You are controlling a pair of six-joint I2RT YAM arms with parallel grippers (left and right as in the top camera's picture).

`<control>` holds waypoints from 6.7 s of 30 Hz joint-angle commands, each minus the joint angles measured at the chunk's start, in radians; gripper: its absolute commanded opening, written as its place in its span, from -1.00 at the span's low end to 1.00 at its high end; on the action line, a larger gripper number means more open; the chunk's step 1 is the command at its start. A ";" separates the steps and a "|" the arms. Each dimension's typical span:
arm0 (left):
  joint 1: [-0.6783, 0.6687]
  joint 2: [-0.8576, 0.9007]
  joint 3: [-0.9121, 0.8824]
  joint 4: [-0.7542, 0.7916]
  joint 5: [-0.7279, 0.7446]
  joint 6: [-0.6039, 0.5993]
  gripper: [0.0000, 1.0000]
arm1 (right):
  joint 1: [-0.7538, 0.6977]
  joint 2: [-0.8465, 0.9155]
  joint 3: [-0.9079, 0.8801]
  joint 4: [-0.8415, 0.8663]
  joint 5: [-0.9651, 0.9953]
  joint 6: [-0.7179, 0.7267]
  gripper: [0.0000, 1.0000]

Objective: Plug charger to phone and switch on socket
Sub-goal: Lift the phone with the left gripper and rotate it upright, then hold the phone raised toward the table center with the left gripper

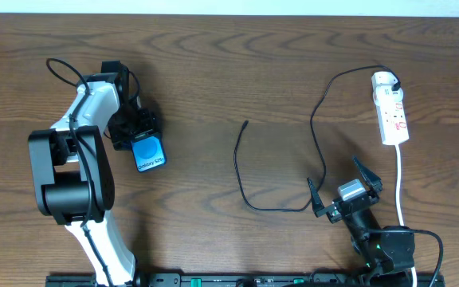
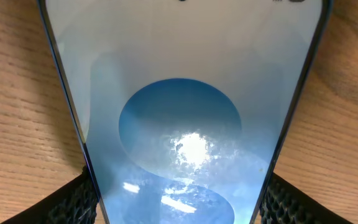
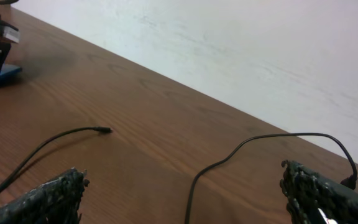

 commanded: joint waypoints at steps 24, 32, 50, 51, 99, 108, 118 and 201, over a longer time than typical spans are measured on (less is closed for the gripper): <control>-0.005 -0.017 0.058 -0.052 0.060 -0.064 0.37 | -0.007 -0.006 -0.002 -0.004 -0.006 0.011 0.98; -0.005 -0.017 0.128 -0.116 0.062 -0.154 0.37 | -0.007 -0.006 -0.002 -0.004 -0.006 0.011 0.98; -0.005 -0.017 0.144 -0.133 0.314 -0.426 0.26 | -0.007 -0.006 -0.002 -0.004 -0.006 0.011 0.98; -0.005 -0.017 0.144 -0.132 0.335 -0.442 0.26 | -0.007 -0.006 -0.002 -0.004 -0.006 0.011 0.99; -0.096 -0.017 0.144 -0.028 1.025 -1.037 0.19 | -0.007 -0.006 -0.002 -0.004 -0.006 0.011 0.98; -0.096 -0.017 0.144 -0.028 1.035 -1.111 0.16 | -0.007 -0.006 -0.002 -0.004 -0.006 0.011 0.98; -0.096 -0.017 0.144 -0.006 1.134 -1.114 0.16 | -0.007 -0.006 -0.002 -0.004 -0.006 0.011 0.98; -0.161 -0.017 0.144 0.063 0.816 -1.114 0.15 | -0.007 -0.006 -0.002 -0.004 -0.006 0.011 0.99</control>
